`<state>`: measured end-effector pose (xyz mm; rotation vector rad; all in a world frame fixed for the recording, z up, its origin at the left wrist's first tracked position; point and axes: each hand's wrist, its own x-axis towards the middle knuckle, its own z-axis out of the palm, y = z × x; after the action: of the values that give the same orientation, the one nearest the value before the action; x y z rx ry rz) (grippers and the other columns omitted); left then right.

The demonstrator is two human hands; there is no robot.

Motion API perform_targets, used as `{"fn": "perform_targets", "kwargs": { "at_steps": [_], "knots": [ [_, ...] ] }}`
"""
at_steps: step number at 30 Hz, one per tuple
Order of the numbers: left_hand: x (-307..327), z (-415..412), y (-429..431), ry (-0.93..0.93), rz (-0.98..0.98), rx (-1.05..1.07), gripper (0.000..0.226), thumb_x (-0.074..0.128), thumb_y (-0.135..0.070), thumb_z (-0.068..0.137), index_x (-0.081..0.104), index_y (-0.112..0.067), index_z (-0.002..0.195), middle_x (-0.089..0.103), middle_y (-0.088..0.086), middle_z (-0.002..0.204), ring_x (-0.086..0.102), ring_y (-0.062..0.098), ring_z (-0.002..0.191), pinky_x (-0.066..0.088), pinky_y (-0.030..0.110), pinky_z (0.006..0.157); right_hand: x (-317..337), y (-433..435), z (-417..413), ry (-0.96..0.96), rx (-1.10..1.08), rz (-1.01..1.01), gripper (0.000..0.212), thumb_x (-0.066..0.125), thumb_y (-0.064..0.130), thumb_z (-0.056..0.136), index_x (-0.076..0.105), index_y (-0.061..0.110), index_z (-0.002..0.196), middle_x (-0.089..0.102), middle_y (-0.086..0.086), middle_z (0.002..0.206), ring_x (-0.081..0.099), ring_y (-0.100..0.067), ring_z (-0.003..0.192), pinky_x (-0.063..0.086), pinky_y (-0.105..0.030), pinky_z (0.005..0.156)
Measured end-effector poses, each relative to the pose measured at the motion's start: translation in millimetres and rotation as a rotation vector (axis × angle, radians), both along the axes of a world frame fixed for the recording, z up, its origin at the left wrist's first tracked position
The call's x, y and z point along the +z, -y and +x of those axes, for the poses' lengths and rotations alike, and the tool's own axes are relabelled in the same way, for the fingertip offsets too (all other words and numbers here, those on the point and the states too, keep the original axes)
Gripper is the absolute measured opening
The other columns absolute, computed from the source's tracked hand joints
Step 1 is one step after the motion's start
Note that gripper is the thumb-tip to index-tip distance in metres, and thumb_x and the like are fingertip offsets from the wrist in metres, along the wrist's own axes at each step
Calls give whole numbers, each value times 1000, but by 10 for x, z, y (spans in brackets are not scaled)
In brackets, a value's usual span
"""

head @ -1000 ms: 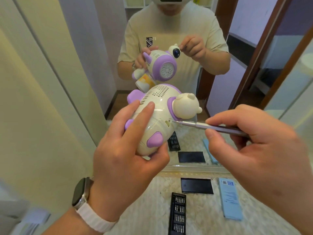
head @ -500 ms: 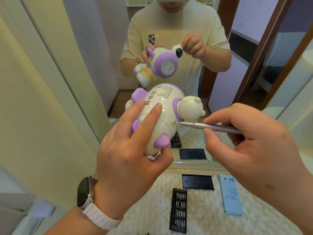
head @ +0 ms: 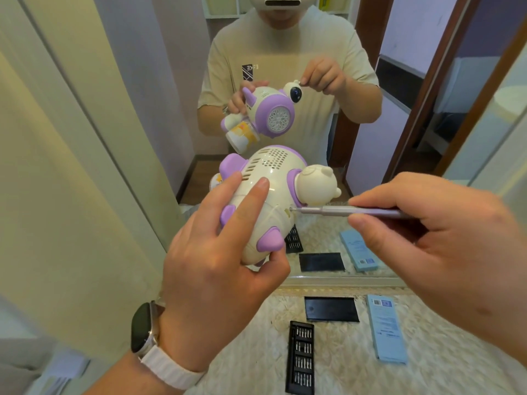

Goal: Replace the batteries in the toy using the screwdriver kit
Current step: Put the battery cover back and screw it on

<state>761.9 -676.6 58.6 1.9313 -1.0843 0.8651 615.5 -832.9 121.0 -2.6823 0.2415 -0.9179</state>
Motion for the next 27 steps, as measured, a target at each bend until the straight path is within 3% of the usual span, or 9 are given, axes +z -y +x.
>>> {"fn": "perform_targets", "kwargs": {
  "at_steps": [4, 6, 10, 13, 17, 23, 27],
  "knots": [
    [-6, 24, 12, -15, -1, -10, 60, 70, -25, 70, 61, -21, 129, 58, 7, 135, 65, 24, 107, 53, 34, 81, -21, -15, 31, -20, -11, -7, 20, 52, 33, 93, 67, 27, 106, 58, 22, 79, 54, -3, 76, 44, -14, 71],
    [-12, 33, 9, -23, 3, -15, 61, 70, -25, 69, 61, -21, 129, 58, 7, 135, 66, 25, 107, 53, 34, 80, -35, -68, 33, -33, -5, 61, 14, 51, 40, 96, 57, 37, 108, 55, 24, 72, 54, -1, 73, 43, -10, 65],
    [-25, 79, -25, -28, 17, -13, 59, 70, -26, 70, 62, -19, 128, 59, 8, 134, 66, 26, 106, 52, 33, 79, -33, -174, 42, -71, -2, 177, 12, 43, 45, 86, 41, 45, 97, 54, 11, 83, 53, -12, 68, 45, -25, 58],
    [-41, 128, -74, -22, 5, -27, 57, 69, -26, 71, 63, -17, 127, 60, 9, 133, 66, 26, 107, 53, 33, 80, -18, -264, 67, -37, -16, 118, 9, 43, 40, 86, 44, 39, 95, 52, 6, 67, 53, -15, 71, 44, -24, 63],
    [-82, 230, -155, -16, -2, -48, 57, 71, -24, 71, 64, -15, 127, 60, 10, 132, 66, 25, 107, 51, 29, 82, -62, -335, 140, -28, -41, 51, 9, 49, 37, 89, 50, 36, 97, 55, 16, 74, 54, -12, 74, 46, -26, 70],
    [-172, 378, -309, -42, 4, -67, 61, 73, -23, 68, 62, -18, 129, 59, 8, 133, 65, 24, 108, 49, 28, 85, -116, -479, 270, 35, -97, -68, 16, 57, 35, 92, 68, 23, 95, 61, 15, 69, 54, -10, 69, 44, -21, 59],
    [-223, 460, -424, -55, 6, -78, 63, 75, -22, 67, 63, -18, 129, 60, 8, 133, 65, 25, 109, 52, 30, 83, -176, -578, 373, 38, -101, -85, 20, 54, 35, 95, 70, 21, 95, 62, 13, 70, 54, -11, 70, 42, -20, 60]
  ]
}}
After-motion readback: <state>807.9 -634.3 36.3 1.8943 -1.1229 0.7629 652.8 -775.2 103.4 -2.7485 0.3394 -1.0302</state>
